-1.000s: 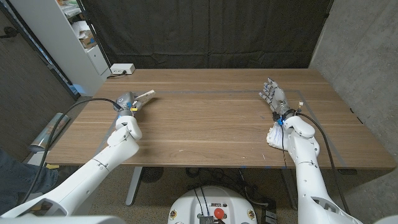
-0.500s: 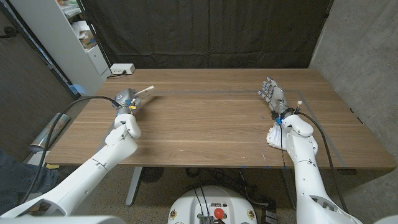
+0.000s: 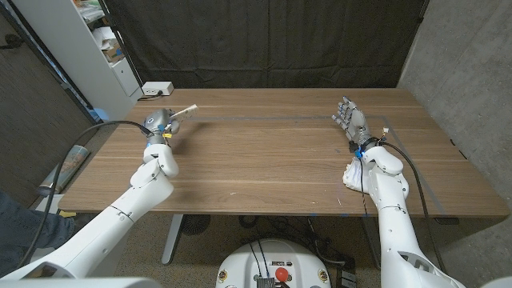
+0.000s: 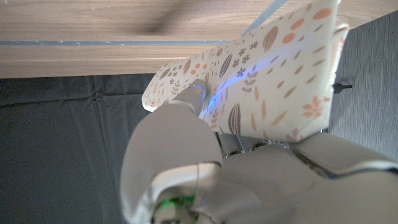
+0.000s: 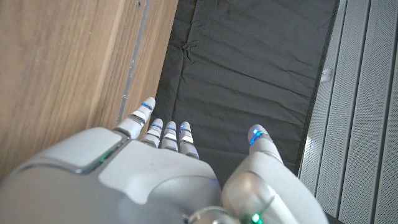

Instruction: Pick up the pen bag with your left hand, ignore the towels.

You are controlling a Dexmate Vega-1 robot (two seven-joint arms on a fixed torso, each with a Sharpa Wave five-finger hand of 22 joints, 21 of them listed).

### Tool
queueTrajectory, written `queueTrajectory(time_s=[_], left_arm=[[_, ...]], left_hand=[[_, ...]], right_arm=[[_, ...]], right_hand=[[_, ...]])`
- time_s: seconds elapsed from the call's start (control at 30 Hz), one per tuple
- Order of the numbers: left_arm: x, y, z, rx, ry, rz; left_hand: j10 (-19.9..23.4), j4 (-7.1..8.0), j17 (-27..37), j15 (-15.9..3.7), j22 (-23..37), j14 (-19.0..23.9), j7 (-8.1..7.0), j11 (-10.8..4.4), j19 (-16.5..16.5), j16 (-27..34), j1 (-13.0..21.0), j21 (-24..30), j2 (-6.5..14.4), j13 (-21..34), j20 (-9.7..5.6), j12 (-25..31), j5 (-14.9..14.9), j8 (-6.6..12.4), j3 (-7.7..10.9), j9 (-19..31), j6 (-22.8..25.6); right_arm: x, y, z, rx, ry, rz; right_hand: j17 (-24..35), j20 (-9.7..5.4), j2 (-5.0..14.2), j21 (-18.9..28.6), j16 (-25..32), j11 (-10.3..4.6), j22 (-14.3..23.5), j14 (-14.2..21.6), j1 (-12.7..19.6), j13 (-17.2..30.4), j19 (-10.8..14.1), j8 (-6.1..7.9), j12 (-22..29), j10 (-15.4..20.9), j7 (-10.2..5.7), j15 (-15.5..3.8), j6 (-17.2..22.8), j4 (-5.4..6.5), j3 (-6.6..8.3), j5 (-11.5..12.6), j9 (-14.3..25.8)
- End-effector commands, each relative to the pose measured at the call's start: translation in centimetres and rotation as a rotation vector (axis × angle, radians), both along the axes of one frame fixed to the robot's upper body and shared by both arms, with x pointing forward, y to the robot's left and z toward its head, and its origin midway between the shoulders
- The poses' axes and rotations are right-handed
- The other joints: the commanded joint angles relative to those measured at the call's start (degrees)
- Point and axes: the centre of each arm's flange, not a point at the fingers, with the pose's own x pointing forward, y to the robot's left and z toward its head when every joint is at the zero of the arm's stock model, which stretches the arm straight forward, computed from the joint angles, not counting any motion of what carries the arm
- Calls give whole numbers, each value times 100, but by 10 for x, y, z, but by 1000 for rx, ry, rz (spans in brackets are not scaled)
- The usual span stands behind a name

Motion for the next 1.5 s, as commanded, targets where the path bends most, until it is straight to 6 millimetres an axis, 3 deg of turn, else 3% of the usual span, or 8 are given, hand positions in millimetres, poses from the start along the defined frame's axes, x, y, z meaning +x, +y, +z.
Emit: queueTrajectory(time_s=[0.03, 0.93, 1.5], left_arm=[[-22, -2, 19, 9, -77, -33], [-29, 2, 47, -36, -155, -175], [-52, -2, 65, 35, -207, -144]], left_hand=[[10, 29, 28, -261, 10, 63, 9, 15, 36, 15, 22, 41, -7, 16, 27, 13, 11, -11, 10, 32, 52], [57, 59, 86, -236, 8, 112, 25, 22, 23, 38, -19, 101, -15, 41, 42, 1, -2, -25, -11, 38, 111], [70, 66, 108, -211, 8, 134, 11, 27, 16, 40, -44, 141, -37, 56, 61, -13, -8, -36, -25, 42, 142]], right_arm=[[-2, 2, 1, 1, -9, 2], [-3, 11, 7, -3, -17, -5], [-7, 14, 6, 1, -24, -7]], right_hand=[[29, 29, 75, 31, 42, 29, 28, 55, 16, 30, 17, 20, 9, 21, 5, 10, 53, 6, -27, 33, 33], [31, 27, 85, 31, 46, 47, 28, 72, 24, 30, 20, 20, 14, 37, 1, 13, 58, 3, -40, 39, 33], [32, 31, 94, 30, 44, 43, 28, 72, 28, 30, 21, 21, 13, 39, 1, 15, 62, 2, -48, 40, 33]])
